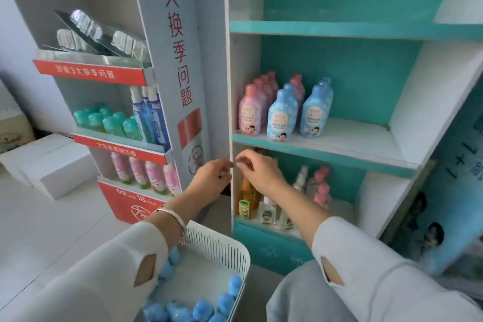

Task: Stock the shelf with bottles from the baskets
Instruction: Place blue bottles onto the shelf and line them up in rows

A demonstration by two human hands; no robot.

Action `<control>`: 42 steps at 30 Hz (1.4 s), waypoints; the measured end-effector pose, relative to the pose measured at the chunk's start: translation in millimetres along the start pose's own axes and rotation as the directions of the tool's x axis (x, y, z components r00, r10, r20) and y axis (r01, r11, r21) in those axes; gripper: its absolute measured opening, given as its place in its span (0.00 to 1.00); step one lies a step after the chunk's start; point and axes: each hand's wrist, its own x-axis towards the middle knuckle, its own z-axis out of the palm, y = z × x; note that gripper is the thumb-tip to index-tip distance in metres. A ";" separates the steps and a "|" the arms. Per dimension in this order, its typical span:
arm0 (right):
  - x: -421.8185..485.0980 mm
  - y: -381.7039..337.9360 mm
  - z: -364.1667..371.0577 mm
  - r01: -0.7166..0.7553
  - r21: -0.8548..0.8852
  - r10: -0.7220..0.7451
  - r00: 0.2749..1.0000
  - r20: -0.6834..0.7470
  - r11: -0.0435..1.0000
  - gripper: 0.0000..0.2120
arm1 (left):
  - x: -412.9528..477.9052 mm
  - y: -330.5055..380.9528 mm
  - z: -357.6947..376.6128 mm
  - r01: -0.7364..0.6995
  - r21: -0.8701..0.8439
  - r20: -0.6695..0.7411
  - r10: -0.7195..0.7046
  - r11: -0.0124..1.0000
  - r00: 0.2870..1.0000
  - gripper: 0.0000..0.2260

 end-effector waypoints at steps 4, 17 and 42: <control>4.3 -6.1 39.7 -0.038 -0.023 0.043 0.967 0.250 0.999 0.11 | -11.7 -55.6 -4.9 0.110 0.033 -0.007 -0.109 0.993 0.994 0.13; 19.6 19.2 180.7 0.202 -0.311 0.108 0.654 0.749 0.929 0.15 | -54.9 -218.8 41.6 0.322 0.276 0.191 -0.380 0.906 0.905 0.10; 22.9 101.7 276.5 -0.033 -0.317 0.297 0.457 0.839 0.948 0.15 | -64.9 -325.9 210.9 -0.411 0.524 0.770 -0.209 0.746 0.602 0.15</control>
